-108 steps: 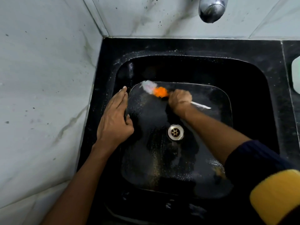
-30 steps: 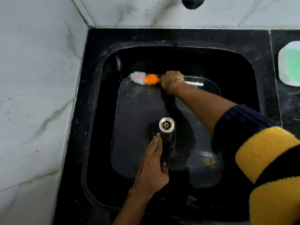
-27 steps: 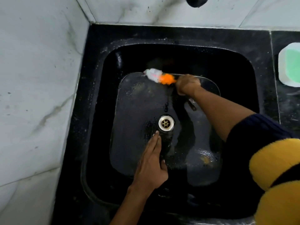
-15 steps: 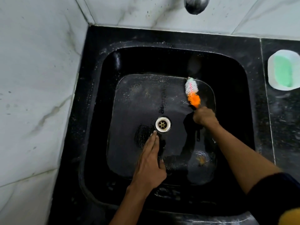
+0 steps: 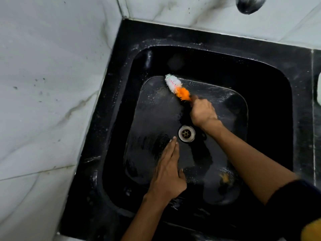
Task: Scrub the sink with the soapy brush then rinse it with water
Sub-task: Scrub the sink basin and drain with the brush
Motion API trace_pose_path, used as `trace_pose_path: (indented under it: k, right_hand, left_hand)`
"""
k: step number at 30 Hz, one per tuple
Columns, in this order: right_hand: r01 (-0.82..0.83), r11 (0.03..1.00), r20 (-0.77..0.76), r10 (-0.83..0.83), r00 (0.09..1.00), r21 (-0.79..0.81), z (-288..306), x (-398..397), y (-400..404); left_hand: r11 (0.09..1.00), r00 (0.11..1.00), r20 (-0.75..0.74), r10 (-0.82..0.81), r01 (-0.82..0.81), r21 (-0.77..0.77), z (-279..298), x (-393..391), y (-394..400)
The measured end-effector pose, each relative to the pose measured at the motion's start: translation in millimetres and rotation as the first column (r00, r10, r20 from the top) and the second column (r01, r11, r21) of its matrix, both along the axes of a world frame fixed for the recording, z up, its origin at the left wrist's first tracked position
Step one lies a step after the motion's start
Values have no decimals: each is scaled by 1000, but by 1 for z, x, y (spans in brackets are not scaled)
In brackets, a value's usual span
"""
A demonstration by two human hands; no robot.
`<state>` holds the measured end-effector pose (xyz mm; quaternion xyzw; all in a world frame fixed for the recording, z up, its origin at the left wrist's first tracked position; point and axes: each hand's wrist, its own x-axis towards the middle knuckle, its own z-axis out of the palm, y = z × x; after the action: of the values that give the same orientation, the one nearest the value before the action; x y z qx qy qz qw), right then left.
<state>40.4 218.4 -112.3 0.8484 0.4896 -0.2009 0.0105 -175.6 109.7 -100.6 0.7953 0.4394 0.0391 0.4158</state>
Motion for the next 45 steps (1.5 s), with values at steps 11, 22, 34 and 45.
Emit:
trace_pose_path:
  k: [11,22,34,45]
  right_hand:
    - [-462,882,22,466,884,-92,-5,-69,20]
    - [497,858,-27,-504,863,-132,-3,73,-61]
    - [775,580,-596,-724,348,-252,-19,7,-33]
    - [924,221,-728,-680,-83,-312,0,44,-74]
  left_hand:
    - [993,992,-43,121,-120,18,-3,-1,5]
    - [999,999,-24,25,-26,-19,-3,-1,1]
    - [1000,998,-66,-6,6,-13,-6,-4,3]
    - [997,997,-33,-67,66,-28,-2,3,-1]
